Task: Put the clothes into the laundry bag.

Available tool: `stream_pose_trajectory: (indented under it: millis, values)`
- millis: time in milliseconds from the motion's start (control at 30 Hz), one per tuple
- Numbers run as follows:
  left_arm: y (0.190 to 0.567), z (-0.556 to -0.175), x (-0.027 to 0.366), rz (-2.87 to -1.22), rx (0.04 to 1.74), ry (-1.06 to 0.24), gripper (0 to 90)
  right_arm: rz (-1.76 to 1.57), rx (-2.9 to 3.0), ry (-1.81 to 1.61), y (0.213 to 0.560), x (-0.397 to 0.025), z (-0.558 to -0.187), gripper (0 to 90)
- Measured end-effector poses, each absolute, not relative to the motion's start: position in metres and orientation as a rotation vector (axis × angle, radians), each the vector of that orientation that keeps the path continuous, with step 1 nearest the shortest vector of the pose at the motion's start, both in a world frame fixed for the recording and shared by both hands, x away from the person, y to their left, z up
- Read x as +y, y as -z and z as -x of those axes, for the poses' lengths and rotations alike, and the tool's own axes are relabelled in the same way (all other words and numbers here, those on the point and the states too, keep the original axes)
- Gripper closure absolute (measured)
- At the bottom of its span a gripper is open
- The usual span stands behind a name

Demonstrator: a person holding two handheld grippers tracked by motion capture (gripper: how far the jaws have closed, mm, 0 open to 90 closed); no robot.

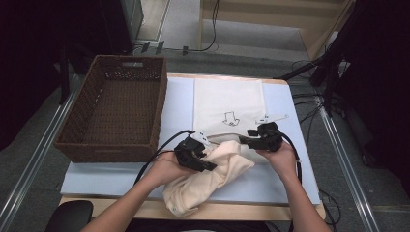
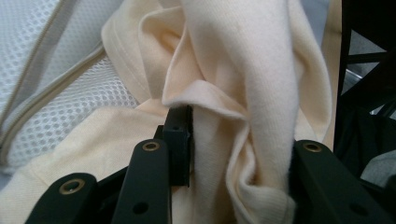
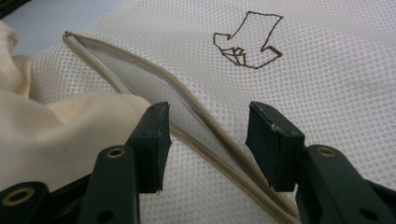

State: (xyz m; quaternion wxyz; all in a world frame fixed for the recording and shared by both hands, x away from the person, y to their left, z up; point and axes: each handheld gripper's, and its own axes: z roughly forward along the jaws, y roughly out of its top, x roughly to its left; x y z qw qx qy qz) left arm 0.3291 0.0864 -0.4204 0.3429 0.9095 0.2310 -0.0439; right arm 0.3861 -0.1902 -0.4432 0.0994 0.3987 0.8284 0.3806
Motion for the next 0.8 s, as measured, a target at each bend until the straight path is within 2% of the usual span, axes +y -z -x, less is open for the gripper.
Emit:
stream_pose_trajectory:
  millis: [267,400,667,767,800]
  values:
    - [0.443,-0.339,0.086,-2.303,0.663,0.171,63.4,-1.163,2.454,-1.115,0.447,-0.186,-0.390,52.3]
    - [0.450,-0.340,0.088,-2.284,0.681,0.147,59.6,-1.161,2.469,-1.079,0.451,-0.181,-0.392,52.3]
    - [0.454,-0.340,0.087,-2.277,0.684,0.145,60.4,-1.137,2.461,-0.972,0.457,-0.169,-0.397,55.4]
    - [0.454,-0.340,0.086,-2.276,0.688,0.147,60.4,-1.119,2.460,-0.920,0.459,-0.167,-0.398,68.4]
    - [0.454,-0.340,0.087,-2.276,0.685,0.149,60.3,-1.100,2.474,-0.889,0.456,-0.163,-0.398,79.5]
